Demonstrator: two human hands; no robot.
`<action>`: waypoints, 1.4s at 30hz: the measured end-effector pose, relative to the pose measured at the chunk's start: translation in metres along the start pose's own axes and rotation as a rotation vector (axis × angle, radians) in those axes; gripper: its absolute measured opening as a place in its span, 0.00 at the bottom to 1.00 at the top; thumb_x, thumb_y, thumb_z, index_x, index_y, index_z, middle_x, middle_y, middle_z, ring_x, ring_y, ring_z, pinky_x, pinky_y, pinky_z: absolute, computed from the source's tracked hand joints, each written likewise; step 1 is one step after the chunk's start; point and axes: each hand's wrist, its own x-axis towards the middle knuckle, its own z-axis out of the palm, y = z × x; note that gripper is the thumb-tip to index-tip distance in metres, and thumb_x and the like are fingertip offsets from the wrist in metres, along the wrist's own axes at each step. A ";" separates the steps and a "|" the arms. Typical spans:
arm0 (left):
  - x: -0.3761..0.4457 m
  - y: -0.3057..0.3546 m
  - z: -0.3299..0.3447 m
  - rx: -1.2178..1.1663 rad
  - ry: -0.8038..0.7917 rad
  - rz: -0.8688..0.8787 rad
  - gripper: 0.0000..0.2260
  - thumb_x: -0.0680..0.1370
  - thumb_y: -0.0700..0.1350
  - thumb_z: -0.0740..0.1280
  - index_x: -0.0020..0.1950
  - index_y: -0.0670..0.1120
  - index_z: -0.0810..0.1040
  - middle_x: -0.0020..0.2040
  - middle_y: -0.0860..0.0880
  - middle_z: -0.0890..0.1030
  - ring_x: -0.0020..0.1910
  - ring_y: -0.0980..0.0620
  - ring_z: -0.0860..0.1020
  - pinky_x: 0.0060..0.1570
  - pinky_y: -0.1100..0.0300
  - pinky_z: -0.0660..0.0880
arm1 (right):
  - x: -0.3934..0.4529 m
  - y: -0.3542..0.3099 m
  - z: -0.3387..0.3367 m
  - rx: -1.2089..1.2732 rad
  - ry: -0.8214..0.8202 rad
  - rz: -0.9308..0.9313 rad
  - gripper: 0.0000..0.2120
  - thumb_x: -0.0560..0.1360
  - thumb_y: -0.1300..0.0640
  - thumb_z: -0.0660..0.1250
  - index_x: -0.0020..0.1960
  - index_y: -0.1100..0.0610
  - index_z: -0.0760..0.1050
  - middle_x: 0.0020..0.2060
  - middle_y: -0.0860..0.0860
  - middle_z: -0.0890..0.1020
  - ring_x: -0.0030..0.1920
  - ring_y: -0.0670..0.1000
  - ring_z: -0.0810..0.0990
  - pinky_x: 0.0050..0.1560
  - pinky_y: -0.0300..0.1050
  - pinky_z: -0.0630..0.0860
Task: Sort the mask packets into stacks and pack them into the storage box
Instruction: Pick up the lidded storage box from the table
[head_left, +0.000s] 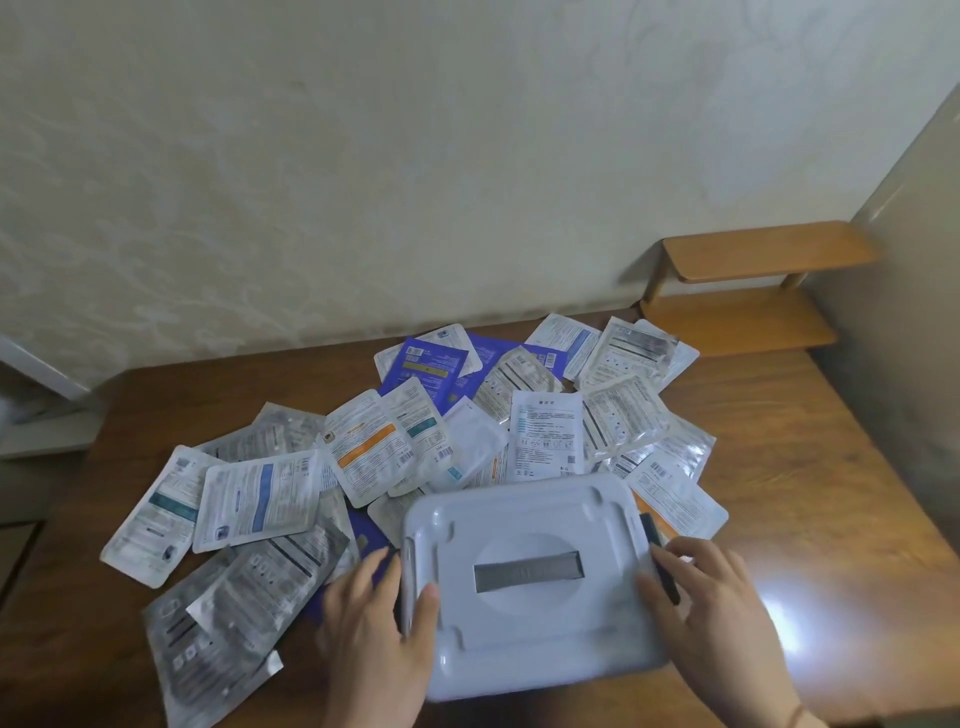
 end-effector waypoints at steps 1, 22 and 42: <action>-0.001 0.005 -0.003 -0.023 0.006 -0.021 0.39 0.66 0.69 0.49 0.65 0.49 0.79 0.68 0.50 0.75 0.66 0.42 0.68 0.63 0.44 0.67 | -0.001 -0.001 -0.001 0.032 -0.002 0.023 0.21 0.71 0.41 0.60 0.46 0.55 0.84 0.45 0.47 0.79 0.45 0.56 0.76 0.41 0.48 0.76; 0.160 0.333 0.125 -0.619 -0.604 0.344 0.17 0.82 0.45 0.60 0.71 0.53 0.71 0.66 0.56 0.75 0.68 0.53 0.72 0.61 0.59 0.70 | 0.095 0.156 -0.085 1.078 0.495 0.737 0.22 0.74 0.62 0.71 0.67 0.54 0.73 0.60 0.47 0.80 0.54 0.35 0.80 0.60 0.43 0.75; 0.203 0.396 0.246 0.324 -0.662 0.721 0.30 0.81 0.63 0.52 0.80 0.55 0.48 0.80 0.57 0.48 0.77 0.46 0.51 0.72 0.43 0.51 | 0.079 0.192 0.002 0.393 0.228 0.972 0.35 0.74 0.46 0.65 0.75 0.45 0.53 0.72 0.48 0.65 0.75 0.50 0.57 0.74 0.65 0.42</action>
